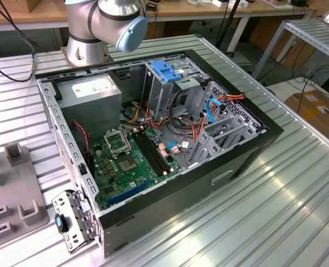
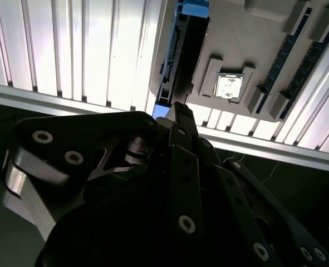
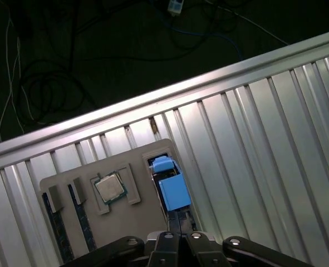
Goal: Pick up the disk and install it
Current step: 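Pick up the disk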
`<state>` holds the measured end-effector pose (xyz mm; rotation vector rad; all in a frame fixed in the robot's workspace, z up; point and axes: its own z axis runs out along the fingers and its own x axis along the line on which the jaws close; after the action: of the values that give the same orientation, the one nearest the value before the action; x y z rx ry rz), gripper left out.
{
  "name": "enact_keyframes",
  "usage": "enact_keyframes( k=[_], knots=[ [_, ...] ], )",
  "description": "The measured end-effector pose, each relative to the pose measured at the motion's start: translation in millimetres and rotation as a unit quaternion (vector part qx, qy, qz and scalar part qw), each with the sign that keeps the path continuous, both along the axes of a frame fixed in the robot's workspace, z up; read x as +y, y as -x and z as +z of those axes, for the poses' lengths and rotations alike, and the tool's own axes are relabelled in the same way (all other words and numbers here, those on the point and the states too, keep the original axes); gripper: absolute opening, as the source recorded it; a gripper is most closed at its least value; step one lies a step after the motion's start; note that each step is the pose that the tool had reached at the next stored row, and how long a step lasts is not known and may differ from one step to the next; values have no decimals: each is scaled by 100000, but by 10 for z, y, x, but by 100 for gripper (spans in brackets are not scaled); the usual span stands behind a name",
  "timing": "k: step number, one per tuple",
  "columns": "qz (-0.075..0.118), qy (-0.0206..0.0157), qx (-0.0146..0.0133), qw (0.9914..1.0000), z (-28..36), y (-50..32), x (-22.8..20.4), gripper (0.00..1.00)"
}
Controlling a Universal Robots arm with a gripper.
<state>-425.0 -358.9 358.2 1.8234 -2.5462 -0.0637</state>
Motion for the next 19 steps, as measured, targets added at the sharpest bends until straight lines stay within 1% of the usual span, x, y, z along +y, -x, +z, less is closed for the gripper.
enact_keyframes(
  k=[3, 4, 5, 8, 9, 10, 11, 12, 13, 14, 15, 16, 17, 18, 19],
  knots=[
    [1599, 1, -47, 99987, -4, -1, 0, 11],
    [2435, 16, -203, 99970, -5, -1, 0, 11],
    [3285, 15, -561, 99944, -11, -1, 0, 11],
    [5034, 25, -1148, 99867, -18, -1, 0, 11],
    [5719, 24, -1352, 99827, -21, -1, 0, 11],
    [6747, 25, -1615, 99759, -27, -1, 0, 11],
    [7404, 23, -1742, 99710, -30, -1, 0, 11],
    [8159, 18, -1803, 99650, -33, -2, 0, 11],
    [9261, 8, -1848, 99553, -40, -2, 0, 11],
    [10024, 1, -1864, 99479, -45, -3, 0, 11],
    [10989, -5, -1872, 99377, -51, -4, 1, 11],
    [12363, -16, -1904, 99215, -60, -6, 1, 11],
    [13221, -25, -1910, 99104, -66, -15, 0, 11],
    [13779, -32, -1913, 99028, -73, -33, 0, 11],
    [13996, -37, -1914, 98997, -76, -47, 0, 11]
  ],
)
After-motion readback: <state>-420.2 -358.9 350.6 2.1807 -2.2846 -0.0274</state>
